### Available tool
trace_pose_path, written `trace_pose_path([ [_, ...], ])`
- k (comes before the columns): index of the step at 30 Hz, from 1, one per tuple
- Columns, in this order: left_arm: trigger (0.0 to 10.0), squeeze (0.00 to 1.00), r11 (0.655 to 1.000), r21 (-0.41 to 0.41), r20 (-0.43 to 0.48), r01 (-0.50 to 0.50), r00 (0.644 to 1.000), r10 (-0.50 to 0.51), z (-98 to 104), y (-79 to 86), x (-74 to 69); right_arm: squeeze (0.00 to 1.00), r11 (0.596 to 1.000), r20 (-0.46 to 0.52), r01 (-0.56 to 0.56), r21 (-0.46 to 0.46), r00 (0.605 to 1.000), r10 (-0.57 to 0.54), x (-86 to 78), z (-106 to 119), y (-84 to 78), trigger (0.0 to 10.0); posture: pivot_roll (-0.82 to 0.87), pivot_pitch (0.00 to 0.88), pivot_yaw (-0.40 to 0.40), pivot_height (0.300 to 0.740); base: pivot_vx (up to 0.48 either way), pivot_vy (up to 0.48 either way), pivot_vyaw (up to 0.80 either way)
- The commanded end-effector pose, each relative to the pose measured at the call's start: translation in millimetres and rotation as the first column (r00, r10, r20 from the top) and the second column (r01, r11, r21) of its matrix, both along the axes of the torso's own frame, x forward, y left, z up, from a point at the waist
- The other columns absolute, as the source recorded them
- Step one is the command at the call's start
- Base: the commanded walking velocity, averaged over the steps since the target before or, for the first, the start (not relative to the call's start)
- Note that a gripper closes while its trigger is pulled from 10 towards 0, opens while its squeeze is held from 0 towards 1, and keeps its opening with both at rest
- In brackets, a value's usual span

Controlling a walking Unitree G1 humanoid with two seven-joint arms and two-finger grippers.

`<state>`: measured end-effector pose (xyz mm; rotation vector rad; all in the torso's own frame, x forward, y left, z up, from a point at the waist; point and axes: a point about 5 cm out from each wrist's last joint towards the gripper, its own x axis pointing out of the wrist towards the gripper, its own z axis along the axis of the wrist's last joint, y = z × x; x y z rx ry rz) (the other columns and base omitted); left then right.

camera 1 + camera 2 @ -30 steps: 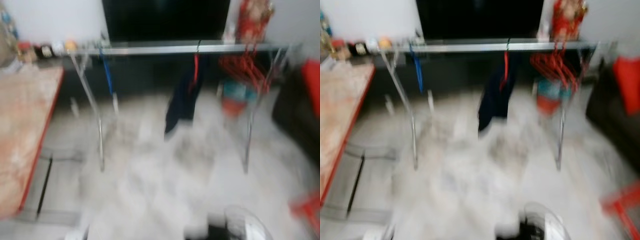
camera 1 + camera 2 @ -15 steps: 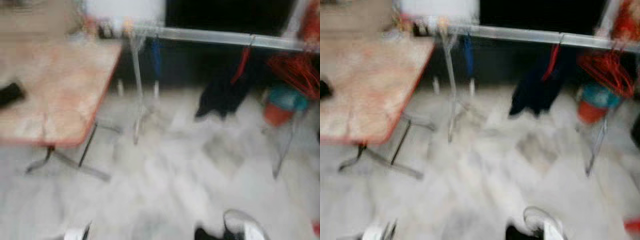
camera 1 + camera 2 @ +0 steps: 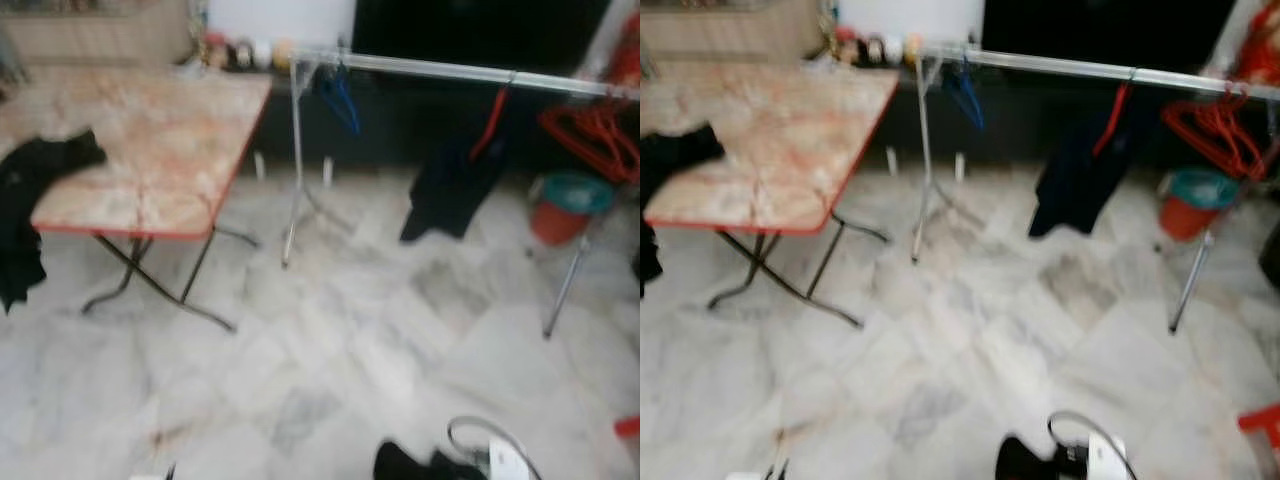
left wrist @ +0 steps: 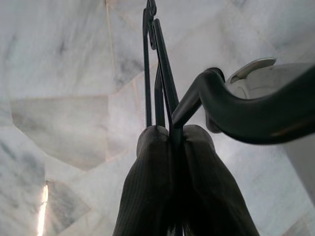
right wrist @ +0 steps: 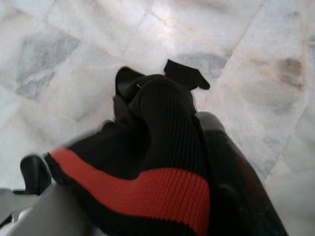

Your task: Hang hanger

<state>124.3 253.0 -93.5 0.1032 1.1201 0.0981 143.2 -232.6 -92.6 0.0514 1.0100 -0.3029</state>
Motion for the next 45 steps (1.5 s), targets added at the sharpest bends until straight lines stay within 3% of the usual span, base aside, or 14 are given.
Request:
trace_pose_path([
  [1, 10.0, 0.0, 1.0, 0.009, -0.015, 0.018, 1.0, -0.018, -2, -1.7, -4.1, 0.0, 1.0, 0.035, 0.025, -0.007, 0.999, -0.025, 5.2, 3, -3.9, 10.0, 0.12, 0.0, -0.014, 0.74, -0.255, 0.0, 0.0],
  [8, 10.0, 0.0, 0.996, 0.06, 0.04, 0.067, 0.997, -0.07, 2, -1.0, 2.6, 0.0, 0.998, 0.086, 0.059, -0.023, 0.995, -0.056, 7.7, 6, -6.2, 10.0, 0.12, 0.0, -0.02, 0.74, -0.073, 0.0, 0.0],
  [9, 10.0, 0.0, 0.995, 0.071, 0.056, 0.076, 0.995, -0.08, 2, -1.0, 4.3, 0.0, 0.998, 0.171, 0.05, -0.034, 0.984, -0.043, 35.0, 17, -0.2, 10.0, 0.12, 0.0, -0.023, 0.74, 0.0, 0.0, 0.0],
  [10, 10.0, 0.0, 0.986, 0.097, 0.266, 0.139, 0.951, -0.16, 25, -6.1, 54.3, 0.0, 0.998, 0.302, 0.048, -0.045, 0.953, -0.032, 75.8, 39, 4.1, 10.0, 0.13, 0.0, -0.024, 0.74, 0.0, 0.0, 0.0],
  [13, 10.0, 0.0, 0.969, 0.138, 0.45, 0.206, 0.858, -0.247, 57, -10.1, 99.4, 0.0, 0.996, 0.391, 0.062, -0.057, 0.92, -0.035, 99.6, 58, -0.4, 10.0, 0.13, 0.0, -0.028, 0.74, 0.0, 0.0, 0.0],
  [18, 10.0, 0.0, 0.925, 0.191, 0.608, 0.329, 0.7, -0.375, 98, -20.4, 140.2, 0.0, 0.994, 0.534, 0.028, -0.102, 0.845, 0.031, 139.4, 95, -5.4, 10.0, 0.13, 0.0, -0.031, 0.74, 0.0, 0.0, 0.0],
  [25, 10.0, 0.0, 0.874, 0.169, 0.713, 0.455, 0.556, -0.427, 138, -42.7, 165.2, 0.0, 0.993, 0.625, -0.022, -0.117, 0.775, 0.091, 172.3, 127, 4.0, 10.0, 0.13, 0.0, -0.033, 0.74, 0.0, 0.0, 0.0],
  [28, 10.0, 0.0, 0.802, 0.097, 0.745, 0.59, 0.491, -0.452, 157, -63.9, 167.6, 0.0, 0.989, 0.627, -0.065, -0.132, 0.768, 0.134, 182.8, 137, 9.7, 10.0, 0.13, 0.0, -0.033, 0.74, 0.0, 0.0, 0.0],
  [30, 10.0, 0.0, 0.685, 0.064, 0.722, 0.725, 0.44, -0.534, 167, -81.1, 162.7, 0.0, 0.972, 0.579, -0.156, -0.177, 0.782, 0.231, 191.4, 142, 19.3, 10.0, 0.13, 0.0, -0.033, 0.74, 0.0, 0.0, 0.0],
  [32, 10.0, 0.0, 0.655, 0.058, 0.713, 0.753, 0.428, -0.555, 168, -84.5, 161.1, 0.0, 0.963, 0.558, -0.179, -0.2, 0.788, 0.262, 192.9, 142, 21.4, 10.0, 0.12, 0.0, -0.033, 0.74, 0.0, 0.0, 0.0],
  [36, 10.0, 0.0, 0.455, -0.003, 0.638, 0.89, 0.353, -0.685, 174, -102.0, 144.9, 0.0, 0.857, 0.436, -0.359, -0.369, 0.748, 0.501, 204.1, 150, 40.7, 10.0, 0.12, 0.0, -0.027, 0.74, 0.0, 0.0, 0.0],
  [37, 10.0, 0.0, 0.455, -0.003, 0.638, 0.89, 0.353, -0.685, 174, -102.0, 144.9, 0.0, 0.857, 0.436, -0.359, -0.369, 0.748, 0.501, 204.1, 150, 40.7, 10.0, 0.12, 0.0, -0.027, 0.74, 0.0, 0.0, 0.0],
  [40, 10.0, 0.0, 0.331, -0.076, 0.572, 0.941, 0.313, -0.758, 177, -107.5, 126.9, 0.0, 0.873, 0.424, -0.323, -0.365, 0.777, 0.465, 208.5, 154, 42.4, 10.0, 0.13, 0.0, -0.026, 0.74, 0.0, 0.0, 0.0],
  [45, 10.0, 0.0, 0.27, -0.114, 0.547, 0.956, 0.288, -0.786, 180, -110.6, 116.1, 0.0, 0.891, 0.414, -0.258, -0.373, 0.813, 0.409, 208.8, 155, 35.2, 10.0, 0.13, 0.0, -0.028, 0.74, 0.0, 0.0, 0.0],
])
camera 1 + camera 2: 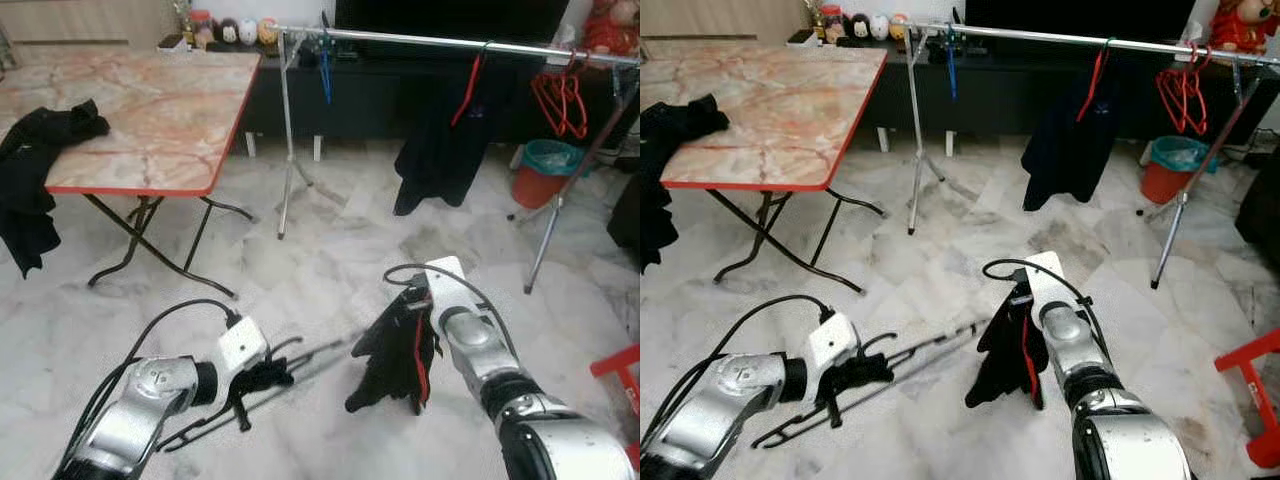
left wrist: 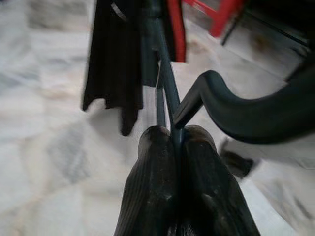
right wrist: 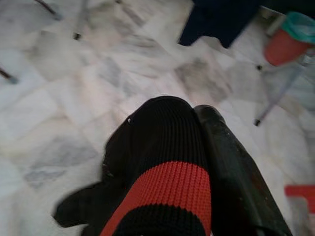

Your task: Hang hanger

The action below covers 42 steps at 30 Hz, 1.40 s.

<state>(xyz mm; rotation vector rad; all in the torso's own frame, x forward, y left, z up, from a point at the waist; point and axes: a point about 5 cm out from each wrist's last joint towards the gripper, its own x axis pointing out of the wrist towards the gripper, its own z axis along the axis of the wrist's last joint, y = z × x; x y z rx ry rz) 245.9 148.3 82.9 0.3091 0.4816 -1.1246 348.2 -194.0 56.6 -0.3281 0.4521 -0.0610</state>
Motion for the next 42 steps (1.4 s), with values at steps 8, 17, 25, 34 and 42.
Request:
trace_pose_path([
  [8, 10.0, 0.0, 0.992, -0.017, -0.063, 0.124, 0.99, -0.125, 13, -17.1, -15.5, 0.0, 0.997, 0.047, 0.071, 0.011, 0.996, -0.071, 11.1, 16, 4.0, 10.0, 0.14, 0.0, -0.035, 0.74, 0.0, 0.0, 0.0],
  [17, 10.0, 0.0, 0.986, -0.049, -0.082, 0.159, 0.983, -0.163, 17, -41.3, -14.7, 0.0, 0.993, 0.05, -0.021, 0.114, 0.999, 0.016, 18.8, 22, 45.9, 10.0, 0.13, 0.0, -0.039, 0.74, 0.0, 0.0, 0.0],
  [25, 10.0, 0.0, 0.996, -0.028, -0.027, 0.083, 0.996, -0.084, 14, -56.0, -3.3, 0.0, 0.982, 0.039, -0.095, 0.163, 0.995, 0.09, 17.8, 20, 74.8, 10.0, 0.13, 0.0, -0.039, 0.74, 0.0, 0.0, 0.0],
  [34, 10.0, 0.0, 0.999, -0.006, -0.024, 0.044, 0.999, -0.044, 12, -53.3, -1.1, 0.0, 0.979, 0.028, -0.115, 0.167, 0.993, 0.112, 15.3, 17, 74.3, 10.0, 0.13, 0.0, -0.041, 0.74, 0.0, 0.0, 0.0],
  [42, 10.0, 0.0, 0.996, 0.065, -0.039, 0.061, 0.998, -0.059, 5, -45.2, -3.8, 0.0, 0.981, 0.026, -0.112, 0.161, 0.994, 0.109, 15.4, 17, 71.4, 10.0, 0.13, 0.0, -0.038, 0.74, 0.0, 0.0, 0.0],
])
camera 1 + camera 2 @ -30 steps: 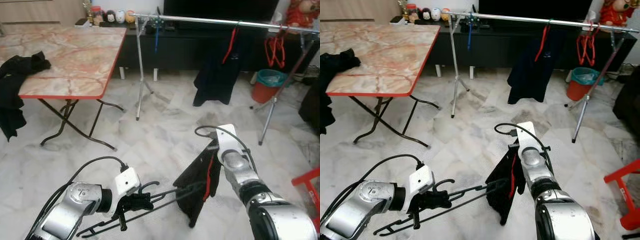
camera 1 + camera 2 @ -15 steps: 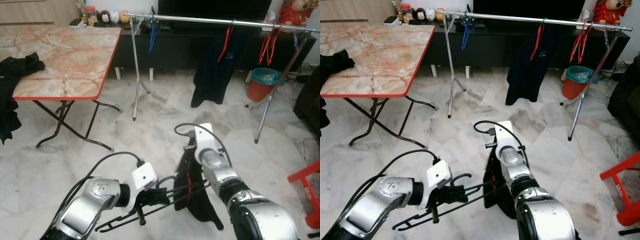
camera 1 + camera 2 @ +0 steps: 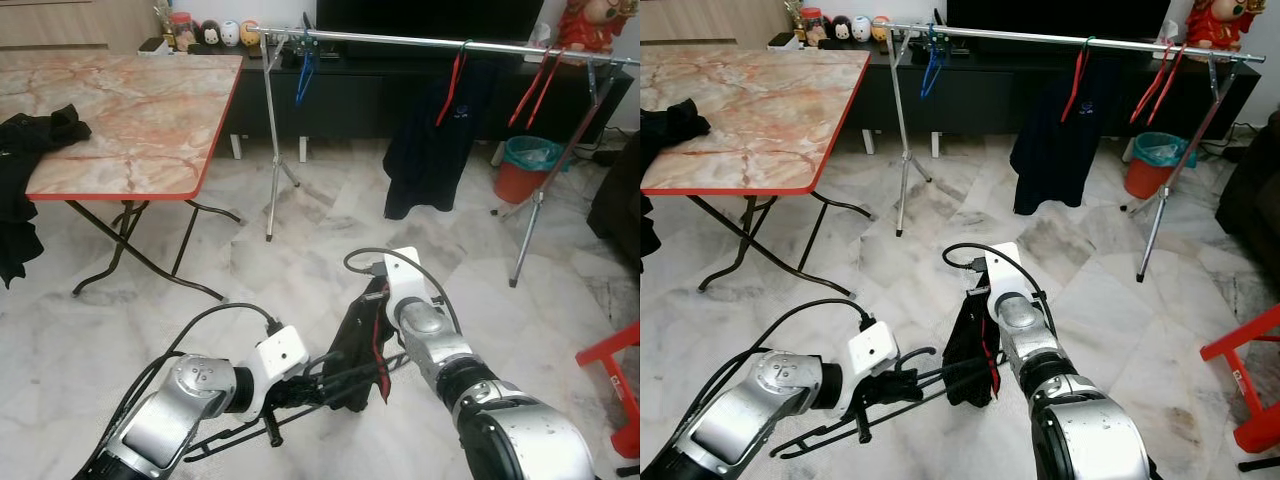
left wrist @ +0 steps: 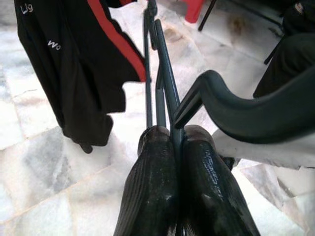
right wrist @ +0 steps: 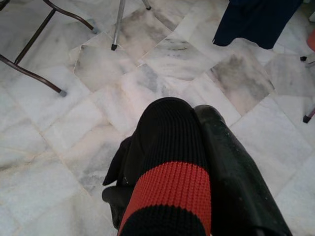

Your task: Hang hanger

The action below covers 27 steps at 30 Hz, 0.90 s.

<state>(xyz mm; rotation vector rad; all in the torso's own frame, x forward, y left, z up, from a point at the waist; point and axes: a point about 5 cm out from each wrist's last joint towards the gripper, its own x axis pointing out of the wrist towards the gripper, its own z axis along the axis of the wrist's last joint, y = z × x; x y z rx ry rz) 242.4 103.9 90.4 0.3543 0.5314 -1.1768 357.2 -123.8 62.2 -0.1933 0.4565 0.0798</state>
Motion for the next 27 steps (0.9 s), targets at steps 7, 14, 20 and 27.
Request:
trace_pose_path([
  [7, 10.0, 0.0, 0.995, 0.053, 0.035, -0.086, 0.996, 0.085, -6, 3.5, 9.4, 0.0, 1.0, 0.033, -0.024, 0.01, 0.999, 0.023, 5.1, 9, 3.5, 10.0, 0.13, 0.0, -0.039, 0.74, 0.0, 0.0, 0.0],
  [14, 10.0, 0.0, 0.986, 0.101, 0.065, -0.135, 0.99, 0.129, -9, 9.7, 14.3, 0.0, 0.999, 0.03, -0.034, 0.011, 0.999, 0.033, 4.4, 8, 4.7, 10.0, 0.13, 0.0, -0.04, 0.74, 0.0, 0.0, 0.0],
  [20, 10.0, 0.0, 0.984, 0.11, 0.066, -0.139, 0.989, 0.132, -9, 11.4, 15.2, 0.0, 0.999, 0.025, -0.039, 0.01, 0.999, 0.038, 3.4, 7, 3.8, 10.0, 0.13, 0.0, -0.041, 0.74, 0.0, 0.0, 0.0],
  [27, 10.0, 0.0, 0.972, 0.146, 0.084, -0.186, 0.981, 0.175, -12, 17.4, 20.2, 0.0, 0.999, 0.016, -0.042, 0.005, 0.999, 0.042, 2.5, 5, 0.4, 10.0, 0.13, 0.0, -0.044, 0.74, 0.0, 0.0, 0.0],
])
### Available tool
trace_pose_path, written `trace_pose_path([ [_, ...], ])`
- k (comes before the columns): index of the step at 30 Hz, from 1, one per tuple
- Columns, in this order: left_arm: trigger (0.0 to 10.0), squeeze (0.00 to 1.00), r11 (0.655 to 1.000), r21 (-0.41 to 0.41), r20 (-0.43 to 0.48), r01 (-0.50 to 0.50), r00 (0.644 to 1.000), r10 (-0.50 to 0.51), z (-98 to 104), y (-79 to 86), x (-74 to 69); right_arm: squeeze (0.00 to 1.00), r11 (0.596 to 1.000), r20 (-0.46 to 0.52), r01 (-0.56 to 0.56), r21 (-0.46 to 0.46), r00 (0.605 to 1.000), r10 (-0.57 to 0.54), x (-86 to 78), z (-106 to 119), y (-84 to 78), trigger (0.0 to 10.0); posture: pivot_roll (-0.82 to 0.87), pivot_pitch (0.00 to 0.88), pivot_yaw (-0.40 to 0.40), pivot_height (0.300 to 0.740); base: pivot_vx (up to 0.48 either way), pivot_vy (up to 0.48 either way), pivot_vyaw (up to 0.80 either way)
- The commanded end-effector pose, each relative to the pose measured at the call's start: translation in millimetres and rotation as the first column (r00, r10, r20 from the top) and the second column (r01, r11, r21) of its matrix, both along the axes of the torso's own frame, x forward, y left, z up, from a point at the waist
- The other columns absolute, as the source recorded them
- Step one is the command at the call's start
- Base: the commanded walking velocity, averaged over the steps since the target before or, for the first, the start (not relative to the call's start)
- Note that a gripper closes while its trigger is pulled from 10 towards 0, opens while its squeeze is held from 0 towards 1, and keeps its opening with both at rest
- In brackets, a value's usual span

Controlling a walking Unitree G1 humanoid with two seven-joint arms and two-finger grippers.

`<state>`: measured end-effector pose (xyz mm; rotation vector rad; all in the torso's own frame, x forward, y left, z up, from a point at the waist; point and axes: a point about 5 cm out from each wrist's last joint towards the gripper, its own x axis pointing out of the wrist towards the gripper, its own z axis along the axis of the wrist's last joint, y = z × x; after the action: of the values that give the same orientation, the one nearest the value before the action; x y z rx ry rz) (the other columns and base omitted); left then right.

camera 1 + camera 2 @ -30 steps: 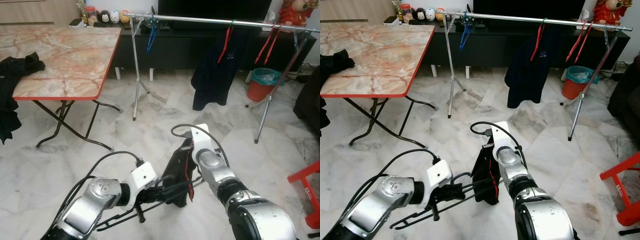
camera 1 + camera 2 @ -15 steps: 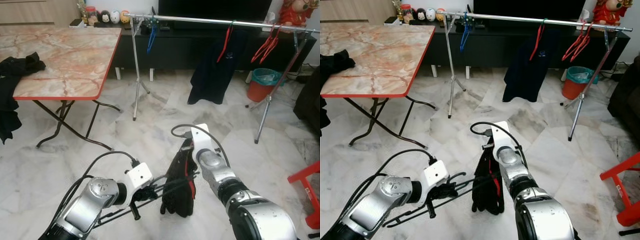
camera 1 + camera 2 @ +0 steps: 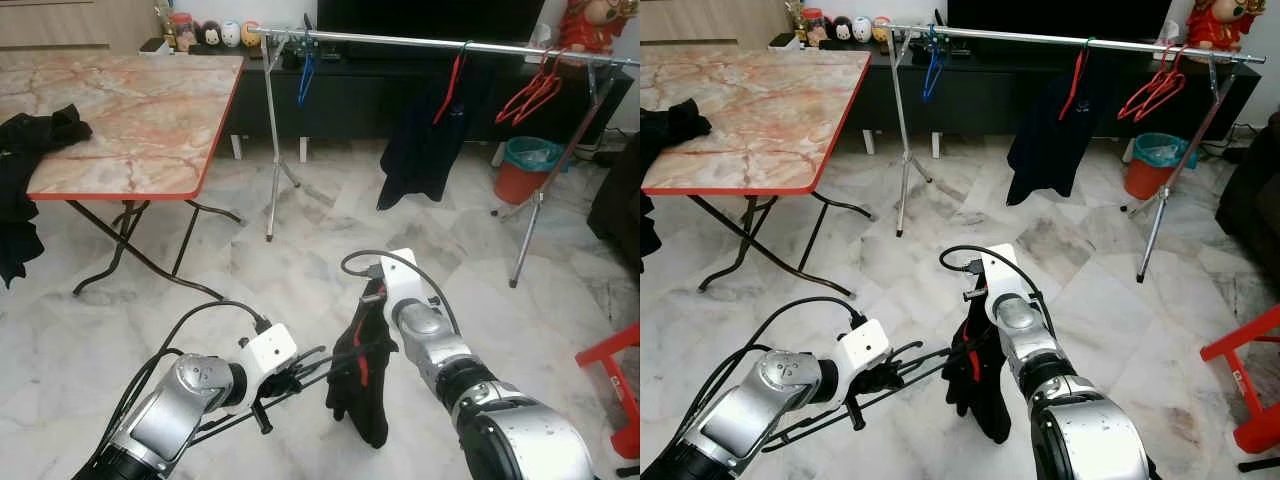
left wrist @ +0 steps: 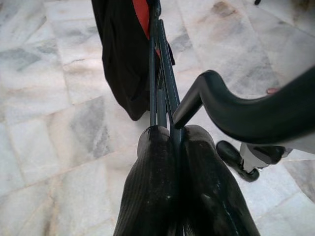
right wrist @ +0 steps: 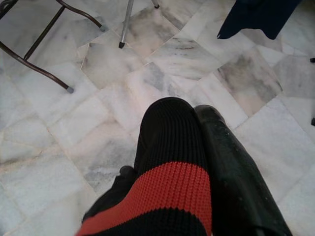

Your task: Hang hanger

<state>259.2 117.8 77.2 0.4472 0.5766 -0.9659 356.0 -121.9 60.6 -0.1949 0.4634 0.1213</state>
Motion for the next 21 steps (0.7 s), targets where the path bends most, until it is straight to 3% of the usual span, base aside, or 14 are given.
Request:
trace_pose_path([
  [1, 10.0, 0.0, 1.0, 0.026, 0.009, -0.015, 1.0, 0.015, 0, 4.1, 3.5, 0.0, 1.0, 0.025, -0.003, -0.002, 1.0, 0.003, 3.6, 6, -2.1, 10.0, 0.13, 0.0, -0.043, 0.74, 0.0, 0.0, 0.0],
  [8, 10.0, 0.0, 0.998, 0.057, 0.03, -0.029, 0.999, 0.028, -1, 6.1, 7.3, 0.0, 1.0, 0.024, -0.008, -0.002, 1.0, 0.009, 3.8, 6, -2.2, 10.0, 0.13, 0.0, -0.044, 0.74, 0.0, 0.0, 0.0],
  [17, 10.0, 0.0, 0.998, -0.01, 0.047, -0.059, 0.997, 0.059, 3, -1.0, 11.2, 0.0, 0.996, -0.004, -0.087, 0.007, 0.996, 0.087, 0.4, 3, 11.0, 10.0, 0.13, 0.0, -0.046, 0.74, 0.0, 0.0, 0.0],
  [21, 10.0, 0.0, 0.999, 0.003, 0.043, -0.05, 0.998, 0.05, 1, -2.5, 10.3, 0.0, 0.993, -0.024, -0.118, 0.02, 0.993, 0.118, -3.2, -2, 17.9, 10.0, 0.13, 0.0, -0.045, 0.74, 0.0, 0.0, 0.0],
])
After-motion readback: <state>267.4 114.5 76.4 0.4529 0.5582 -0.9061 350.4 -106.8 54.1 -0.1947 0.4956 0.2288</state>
